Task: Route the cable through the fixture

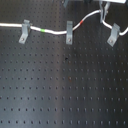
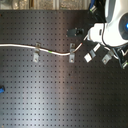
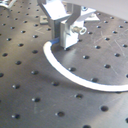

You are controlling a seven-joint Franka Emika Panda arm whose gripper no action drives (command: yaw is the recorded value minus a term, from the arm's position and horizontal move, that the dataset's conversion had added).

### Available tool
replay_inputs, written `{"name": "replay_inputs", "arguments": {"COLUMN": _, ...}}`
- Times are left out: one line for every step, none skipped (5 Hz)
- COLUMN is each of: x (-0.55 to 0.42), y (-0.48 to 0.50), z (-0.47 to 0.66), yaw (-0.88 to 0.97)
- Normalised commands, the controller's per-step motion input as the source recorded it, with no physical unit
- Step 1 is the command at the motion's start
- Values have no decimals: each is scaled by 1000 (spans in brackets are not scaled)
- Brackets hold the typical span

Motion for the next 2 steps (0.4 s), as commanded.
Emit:
{"name": "replay_inputs", "arguments": {"x": 132, "y": -1, "z": -473, "yaw": -149}}
{"name": "replay_inputs", "arguments": {"x": 98, "y": -6, "z": -490, "yaw": -31}}
